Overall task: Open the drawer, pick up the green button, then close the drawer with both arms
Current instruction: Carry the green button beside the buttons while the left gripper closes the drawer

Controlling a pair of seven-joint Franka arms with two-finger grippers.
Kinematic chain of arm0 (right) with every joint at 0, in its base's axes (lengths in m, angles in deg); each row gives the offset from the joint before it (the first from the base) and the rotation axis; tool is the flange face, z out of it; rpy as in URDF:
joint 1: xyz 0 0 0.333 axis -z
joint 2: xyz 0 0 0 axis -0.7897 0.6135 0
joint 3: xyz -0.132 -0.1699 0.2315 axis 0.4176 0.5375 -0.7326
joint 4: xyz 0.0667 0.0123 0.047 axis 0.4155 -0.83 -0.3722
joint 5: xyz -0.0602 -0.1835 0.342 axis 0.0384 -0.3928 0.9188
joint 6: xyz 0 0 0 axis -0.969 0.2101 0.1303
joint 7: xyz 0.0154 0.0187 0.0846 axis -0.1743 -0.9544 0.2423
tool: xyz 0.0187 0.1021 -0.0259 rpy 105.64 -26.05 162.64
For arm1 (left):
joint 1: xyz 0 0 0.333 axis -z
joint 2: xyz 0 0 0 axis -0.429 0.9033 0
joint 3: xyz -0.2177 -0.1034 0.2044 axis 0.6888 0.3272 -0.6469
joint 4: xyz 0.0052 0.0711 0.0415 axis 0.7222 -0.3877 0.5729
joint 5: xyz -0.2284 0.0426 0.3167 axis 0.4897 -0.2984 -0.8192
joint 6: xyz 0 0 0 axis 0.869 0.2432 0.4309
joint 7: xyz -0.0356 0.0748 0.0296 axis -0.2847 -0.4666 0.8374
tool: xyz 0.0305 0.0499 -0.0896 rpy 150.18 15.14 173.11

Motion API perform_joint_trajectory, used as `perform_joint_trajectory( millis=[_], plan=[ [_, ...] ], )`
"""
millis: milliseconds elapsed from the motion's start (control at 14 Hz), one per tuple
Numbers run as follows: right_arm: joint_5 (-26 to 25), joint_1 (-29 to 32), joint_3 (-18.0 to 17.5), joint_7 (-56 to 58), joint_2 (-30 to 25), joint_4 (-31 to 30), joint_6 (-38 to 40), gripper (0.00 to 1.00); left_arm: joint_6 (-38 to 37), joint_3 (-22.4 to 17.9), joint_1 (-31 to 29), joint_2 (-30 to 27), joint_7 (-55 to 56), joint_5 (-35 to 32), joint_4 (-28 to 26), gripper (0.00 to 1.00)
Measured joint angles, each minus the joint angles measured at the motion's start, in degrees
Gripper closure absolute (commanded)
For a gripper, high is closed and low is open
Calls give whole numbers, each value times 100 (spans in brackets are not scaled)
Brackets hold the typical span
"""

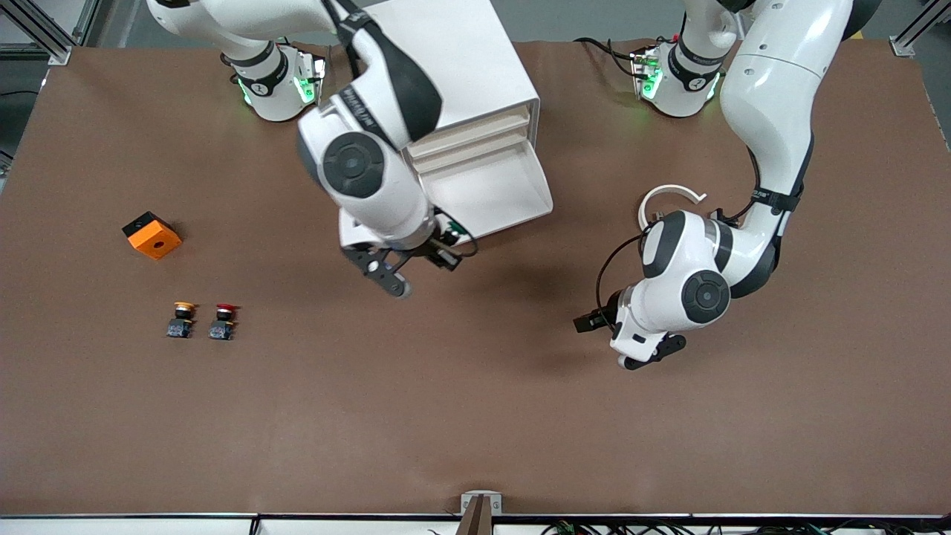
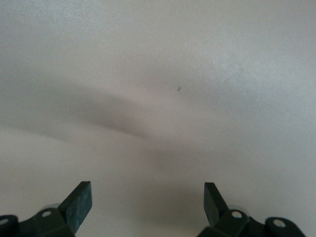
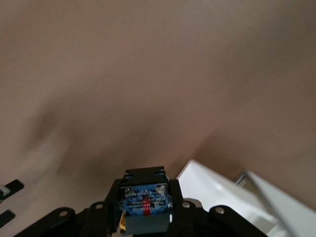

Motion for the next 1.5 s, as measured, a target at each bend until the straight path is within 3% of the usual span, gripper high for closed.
perform_joint_trajectory(
  millis=[430, 716, 1003, 1218, 1504],
  plan=[
    [-283, 1102, 30, 2413, -52, -528, 79, 100, -178, 28, 517, 0, 227, 0, -21, 0],
    [-376, 1554, 39, 3689, -506, -1789, -781, 100, -217, 33, 954, 0, 537, 0, -22, 0],
    [-595, 2234, 48, 5088, -686, -3065, -2134, 100, -394, 35, 1366, 0, 850, 0, -36, 0],
    [-619, 2657, 47, 5616, -680, -3400, -2520, 100, -714, 40, 1598, 2, 1002, 0, -53, 0],
    [-685, 2723, 38, 5629, -427, -3511, -3100, 100, -916, 48, 1763, 3, 1143, 0, -61, 0]
  ],
)
